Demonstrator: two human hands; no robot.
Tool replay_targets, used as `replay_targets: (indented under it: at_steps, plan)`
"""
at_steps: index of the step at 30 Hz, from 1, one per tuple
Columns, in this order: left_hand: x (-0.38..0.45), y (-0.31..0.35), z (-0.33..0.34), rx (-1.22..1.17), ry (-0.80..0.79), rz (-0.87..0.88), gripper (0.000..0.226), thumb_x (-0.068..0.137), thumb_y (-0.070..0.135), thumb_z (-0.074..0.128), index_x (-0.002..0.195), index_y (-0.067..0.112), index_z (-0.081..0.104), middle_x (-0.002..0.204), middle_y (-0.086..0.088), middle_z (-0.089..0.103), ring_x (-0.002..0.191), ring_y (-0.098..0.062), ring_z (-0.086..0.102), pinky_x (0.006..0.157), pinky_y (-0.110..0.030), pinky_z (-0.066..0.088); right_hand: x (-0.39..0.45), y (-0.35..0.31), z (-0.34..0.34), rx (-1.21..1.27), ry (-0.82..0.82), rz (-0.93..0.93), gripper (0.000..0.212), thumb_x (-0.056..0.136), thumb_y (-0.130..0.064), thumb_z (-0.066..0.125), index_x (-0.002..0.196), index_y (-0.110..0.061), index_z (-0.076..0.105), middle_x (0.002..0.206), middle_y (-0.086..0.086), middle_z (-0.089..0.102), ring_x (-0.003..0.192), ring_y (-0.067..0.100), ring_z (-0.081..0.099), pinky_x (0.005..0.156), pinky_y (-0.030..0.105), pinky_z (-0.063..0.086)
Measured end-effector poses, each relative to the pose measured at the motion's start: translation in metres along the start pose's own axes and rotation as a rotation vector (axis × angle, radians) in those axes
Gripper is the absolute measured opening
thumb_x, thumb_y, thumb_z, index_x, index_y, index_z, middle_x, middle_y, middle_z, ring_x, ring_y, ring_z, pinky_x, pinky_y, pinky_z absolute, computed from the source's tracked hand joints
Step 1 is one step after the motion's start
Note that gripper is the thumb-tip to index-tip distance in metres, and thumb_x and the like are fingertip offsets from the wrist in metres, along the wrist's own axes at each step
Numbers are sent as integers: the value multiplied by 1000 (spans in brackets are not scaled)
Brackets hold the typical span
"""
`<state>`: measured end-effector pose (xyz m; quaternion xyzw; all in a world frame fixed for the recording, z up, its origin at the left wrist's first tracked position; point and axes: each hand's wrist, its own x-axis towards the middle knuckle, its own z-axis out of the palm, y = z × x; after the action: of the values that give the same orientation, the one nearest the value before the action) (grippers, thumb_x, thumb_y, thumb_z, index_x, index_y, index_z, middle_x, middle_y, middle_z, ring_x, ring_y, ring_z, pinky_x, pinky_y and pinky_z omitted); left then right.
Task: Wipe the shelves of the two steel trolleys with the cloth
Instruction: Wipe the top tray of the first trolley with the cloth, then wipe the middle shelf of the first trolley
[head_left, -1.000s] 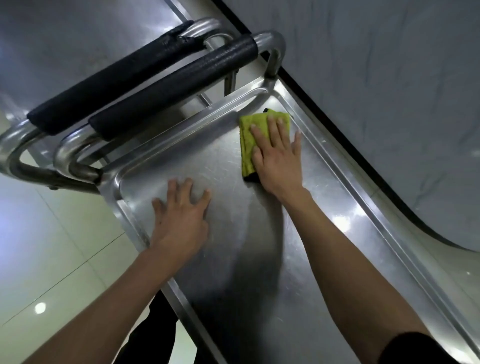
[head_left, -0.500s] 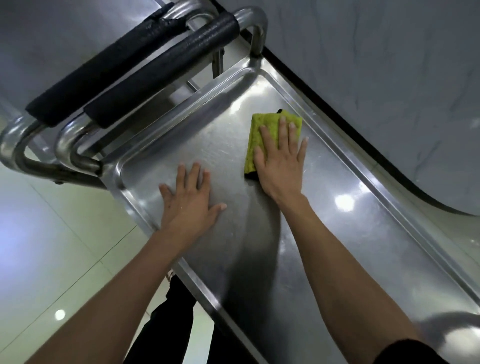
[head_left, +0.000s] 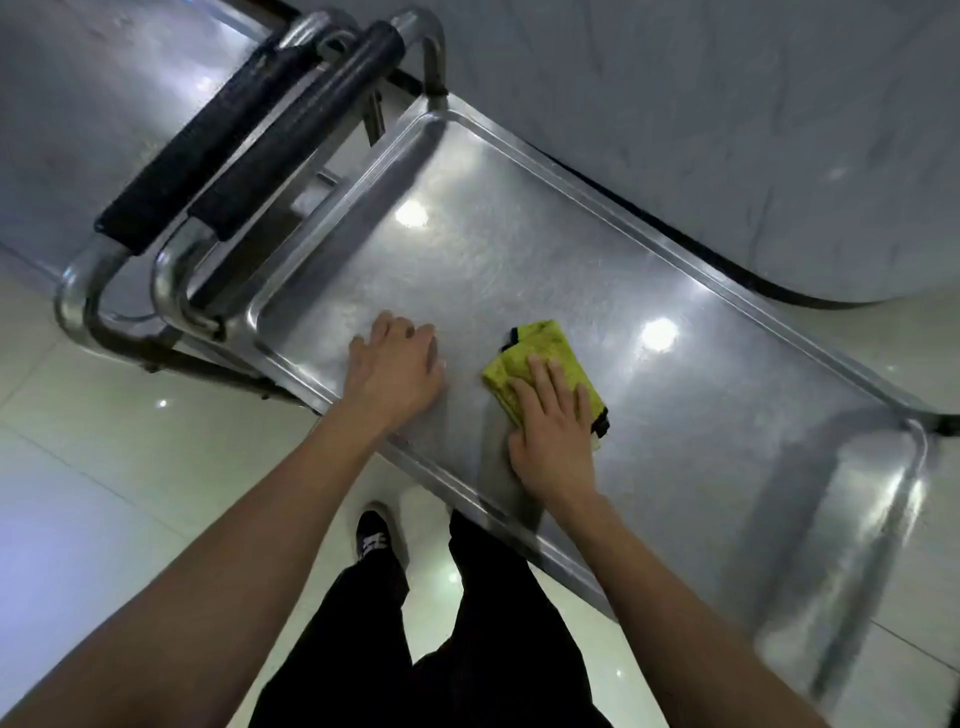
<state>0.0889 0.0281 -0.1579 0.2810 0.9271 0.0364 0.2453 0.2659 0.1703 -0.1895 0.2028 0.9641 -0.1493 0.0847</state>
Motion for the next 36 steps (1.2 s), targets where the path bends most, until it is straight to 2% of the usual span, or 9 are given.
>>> replay_targets:
  at_steps: [2,4,8,13,19,22,27,33,36]
  plan:
    - [-18,3,6,-30,12,83,31,93,43,48,111,20,59,128,-8,54,131,-29,38,100,-51,42,-26,-5,5,18,34,31,61,80,-21,68,140,-14,55,161,7,34,151,32,26,116,64,22]
    - [-37,1,15,-64,19,168,29,93,42,49,107,20,62,124,-5,57,129,-26,40,98,-48,45,-40,-9,6,24,76,140,64,86,-25,67,147,-18,48,162,9,31,150,35,26,118,58,21]
    - [-72,-16,32,-112,19,279,40,94,39,52,129,22,62,136,-3,54,135,-24,38,103,-45,40,-37,-16,3,-62,58,371,68,94,-29,59,156,-31,31,165,10,18,145,41,22,119,48,19]
    - [-105,-41,30,-185,53,345,39,96,35,58,131,19,64,141,-3,55,136,-25,41,108,-48,40,-44,-29,-1,-151,70,440,56,96,-37,56,150,-35,40,156,8,35,121,39,44,98,45,34]
    - [-134,-43,34,-116,23,434,29,98,33,52,121,20,65,126,0,61,124,-25,49,96,-47,48,-86,-41,7,-22,105,477,51,92,-20,58,142,-30,50,143,9,49,114,36,47,90,44,44]
    - [-152,-41,41,-116,31,429,24,97,34,56,114,21,67,121,1,63,118,-24,54,93,-48,50,-105,-45,7,226,195,522,51,90,-18,59,140,-24,54,133,9,59,114,33,51,91,43,48]
    - [-204,-42,62,-186,41,341,41,98,32,60,136,17,61,141,-5,56,136,-24,44,110,-45,39,-172,-74,23,384,358,468,51,89,-21,64,139,-22,58,129,6,62,114,27,52,92,35,43]
    - [-263,-45,94,-95,-57,324,39,96,30,55,132,18,62,133,-7,61,121,-28,56,98,-43,46,-244,-109,67,487,352,412,53,84,-19,71,137,-21,61,124,7,62,112,23,51,91,35,45]
    - [-281,-57,111,-81,-102,295,44,99,33,52,141,22,55,137,-5,59,123,-27,55,101,-42,45,-259,-121,87,515,305,419,52,85,-19,70,136,-21,62,124,7,62,113,28,54,91,37,46]
